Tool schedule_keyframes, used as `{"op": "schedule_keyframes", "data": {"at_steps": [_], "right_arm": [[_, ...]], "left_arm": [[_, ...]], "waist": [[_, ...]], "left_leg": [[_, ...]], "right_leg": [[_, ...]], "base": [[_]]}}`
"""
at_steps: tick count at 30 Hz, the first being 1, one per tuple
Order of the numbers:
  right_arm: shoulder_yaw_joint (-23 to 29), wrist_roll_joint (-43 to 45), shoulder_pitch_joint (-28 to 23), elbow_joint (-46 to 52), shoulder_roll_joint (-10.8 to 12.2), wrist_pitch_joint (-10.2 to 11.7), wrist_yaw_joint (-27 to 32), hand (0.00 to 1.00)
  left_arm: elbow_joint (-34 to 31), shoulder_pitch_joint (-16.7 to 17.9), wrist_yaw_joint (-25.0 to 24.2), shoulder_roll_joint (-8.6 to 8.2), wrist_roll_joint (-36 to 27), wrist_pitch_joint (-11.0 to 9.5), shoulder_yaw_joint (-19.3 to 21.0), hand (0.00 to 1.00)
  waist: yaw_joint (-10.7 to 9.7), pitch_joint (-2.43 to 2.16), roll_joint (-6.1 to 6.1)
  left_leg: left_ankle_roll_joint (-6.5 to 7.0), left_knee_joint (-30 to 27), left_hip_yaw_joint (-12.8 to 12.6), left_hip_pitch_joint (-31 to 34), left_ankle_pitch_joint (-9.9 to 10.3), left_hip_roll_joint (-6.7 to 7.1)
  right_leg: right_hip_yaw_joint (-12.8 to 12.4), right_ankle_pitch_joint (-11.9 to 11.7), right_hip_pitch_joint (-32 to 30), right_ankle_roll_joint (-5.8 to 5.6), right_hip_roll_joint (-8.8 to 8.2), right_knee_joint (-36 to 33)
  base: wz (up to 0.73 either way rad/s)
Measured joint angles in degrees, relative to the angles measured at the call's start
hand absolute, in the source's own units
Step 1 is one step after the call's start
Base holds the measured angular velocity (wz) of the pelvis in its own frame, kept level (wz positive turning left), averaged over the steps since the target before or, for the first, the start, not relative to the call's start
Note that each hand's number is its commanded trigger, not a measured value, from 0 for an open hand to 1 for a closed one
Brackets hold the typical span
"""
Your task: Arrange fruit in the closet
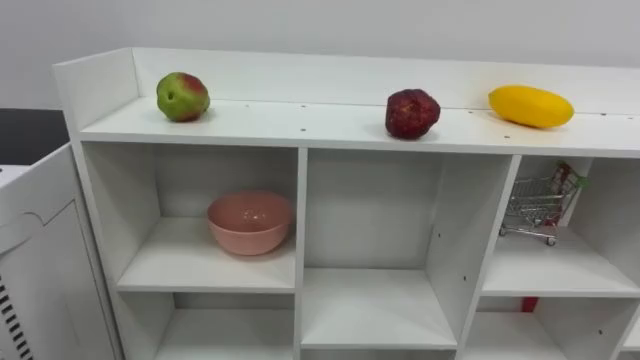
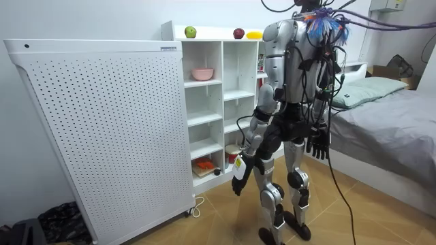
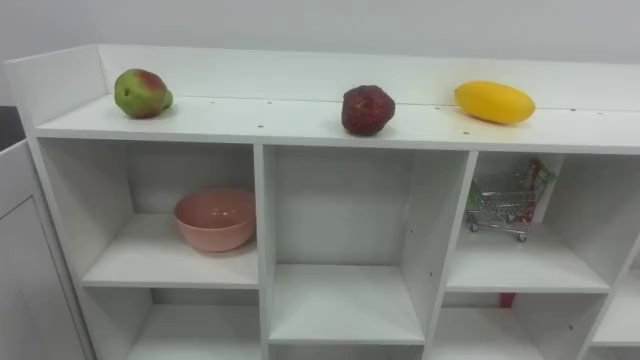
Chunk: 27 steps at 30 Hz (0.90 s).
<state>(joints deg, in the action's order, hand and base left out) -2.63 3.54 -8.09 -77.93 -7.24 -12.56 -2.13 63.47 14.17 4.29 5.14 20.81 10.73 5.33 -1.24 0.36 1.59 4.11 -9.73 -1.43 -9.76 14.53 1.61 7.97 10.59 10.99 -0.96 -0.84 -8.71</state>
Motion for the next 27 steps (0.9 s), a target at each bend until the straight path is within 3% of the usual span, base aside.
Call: {"op": "schedule_keyframes", "data": {"at_steps": [8, 17, 22, 23, 25, 27], "right_arm": [[0.1, -1.4, 0.2, -0.1, -0.1, 0.4, 0.0, 0.00], [3.8, -13.6, -0.9, 0.4, -0.1, 1.5, 6.9, 0.00], [5.8, -14.8, -0.9, 3.3, -0.3, 1.7, 12.1, 0.00], [9.0, -15.0, -0.8, 7.1, -0.3, 2.2, 14.2, 0.00], [10.2, -14.7, -0.3, 15.6, -0.5, 4.2, 17.3, 0.00], [10.0, -15.6, 1.8, 26.8, -0.3, 8.3, 20.3, 0.00]], "left_arm": [[0.2, -0.2, 0.0, 0.02, 0.1, -0.3, 0.0, 0.00], [0.6, -0.1, 1.7, -0.01, 1.3, -1.1, 0.1, 0.00], [-0.6, -0.1, 2.9, 0.04, 1.3, -2.2, 0.1, 0.00], [-0.8, -0.1, 3.8, 0.03, 1.3, -2.9, 0.1, 0.00], [-1.0, -0.1, 4.5, 0.15, 1.3, -3.8, 0.1, 0.00], [-1.0, -0.6, 6.3, 0.32, 1.3, -4.8, 0.0, 0.00]], "waist": [[0.2, -0.05, -0.41], [0.0, -0.02, -1.22], [0.0, 0.12, -1.34], [0.0, 0.16, -1.31], [0.0, 0.21, -1.40], [0.0, 0.30, -1.39]], "left_leg": [[0.00, 0.0, -0.2, -0.1, 0.0, 0.00], [0.00, 0.0, -0.4, -0.1, 0.0, 0.00], [0.00, 0.0, -0.5, 0.0, 0.0, 0.03], [0.00, 0.0, -1.0, 0.0, 0.0, 0.02], [0.00, 0.0, -1.7, 0.1, 0.0, 0.03], [0.00, 0.0, -1.6, 0.2, 0.0, 0.05]], "right_leg": [[0.0, 0.0, 0.0, 0.00, -0.01, 0.0], [0.0, 0.0, 0.0, 0.00, -0.01, 0.0], [0.1, 0.0, -0.1, 0.00, -0.06, 0.0], [0.1, 0.0, -0.2, 0.00, -0.08, 0.0], [0.2, 0.0, -0.8, 0.00, -0.07, 0.1], [0.4, -0.1, -1.1, 0.12, 0.06, 0.2]], "base": [[0.00], [0.00], [-0.02], [-0.23], [-0.34], [-0.21]]}}
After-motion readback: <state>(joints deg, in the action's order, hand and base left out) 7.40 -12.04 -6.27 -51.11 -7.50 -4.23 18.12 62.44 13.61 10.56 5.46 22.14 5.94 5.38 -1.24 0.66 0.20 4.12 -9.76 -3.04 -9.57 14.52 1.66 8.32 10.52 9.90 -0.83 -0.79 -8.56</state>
